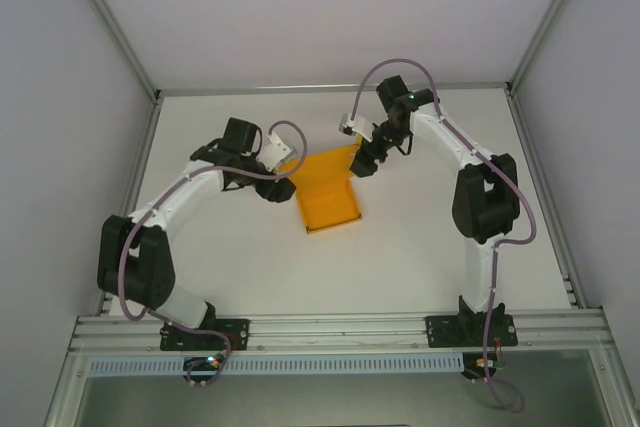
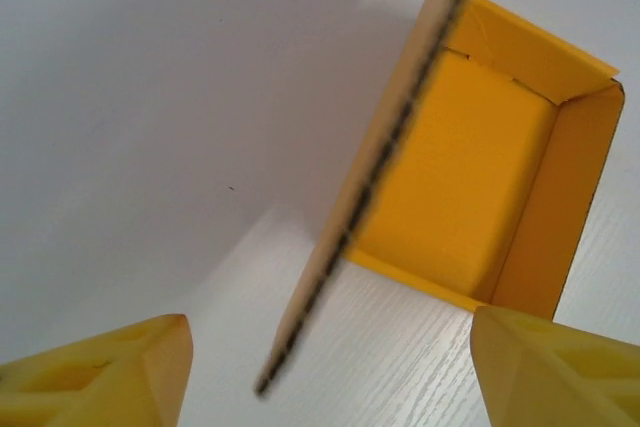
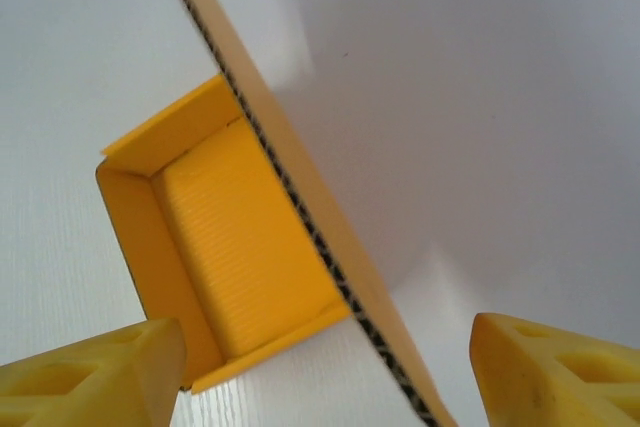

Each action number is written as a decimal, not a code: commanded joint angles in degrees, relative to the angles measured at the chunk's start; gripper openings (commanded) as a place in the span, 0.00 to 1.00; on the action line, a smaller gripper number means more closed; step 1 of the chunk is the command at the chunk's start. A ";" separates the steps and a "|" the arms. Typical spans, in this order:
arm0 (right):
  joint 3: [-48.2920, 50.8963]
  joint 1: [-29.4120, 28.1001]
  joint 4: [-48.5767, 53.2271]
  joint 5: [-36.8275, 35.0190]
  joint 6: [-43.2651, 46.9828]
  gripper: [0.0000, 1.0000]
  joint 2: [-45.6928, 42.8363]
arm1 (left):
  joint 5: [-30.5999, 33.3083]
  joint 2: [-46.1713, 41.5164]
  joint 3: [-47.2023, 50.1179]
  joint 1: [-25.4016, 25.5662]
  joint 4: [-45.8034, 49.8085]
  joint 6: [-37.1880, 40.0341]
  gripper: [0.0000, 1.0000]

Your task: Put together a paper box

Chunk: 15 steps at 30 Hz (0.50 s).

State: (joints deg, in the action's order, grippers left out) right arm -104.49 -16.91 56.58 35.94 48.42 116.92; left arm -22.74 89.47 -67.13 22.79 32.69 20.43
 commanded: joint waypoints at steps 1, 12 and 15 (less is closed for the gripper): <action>-2.68 0.03 4.83 -0.04 1.84 0.72 0.81 | -1.43 2.52 -4.70 -0.20 3.50 3.86 0.66; -6.85 -0.27 8.45 1.64 2.35 0.56 4.83 | -3.19 6.14 -8.54 -0.15 7.14 7.11 0.38; -7.04 -0.67 8.12 0.78 2.25 0.48 5.52 | -2.86 6.50 -9.11 -0.19 7.87 7.32 0.33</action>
State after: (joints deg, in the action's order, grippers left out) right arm -110.50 -17.08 62.06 36.03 50.06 121.60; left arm -24.29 94.91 -74.48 22.79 38.17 25.80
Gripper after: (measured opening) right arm 0.493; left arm 0.341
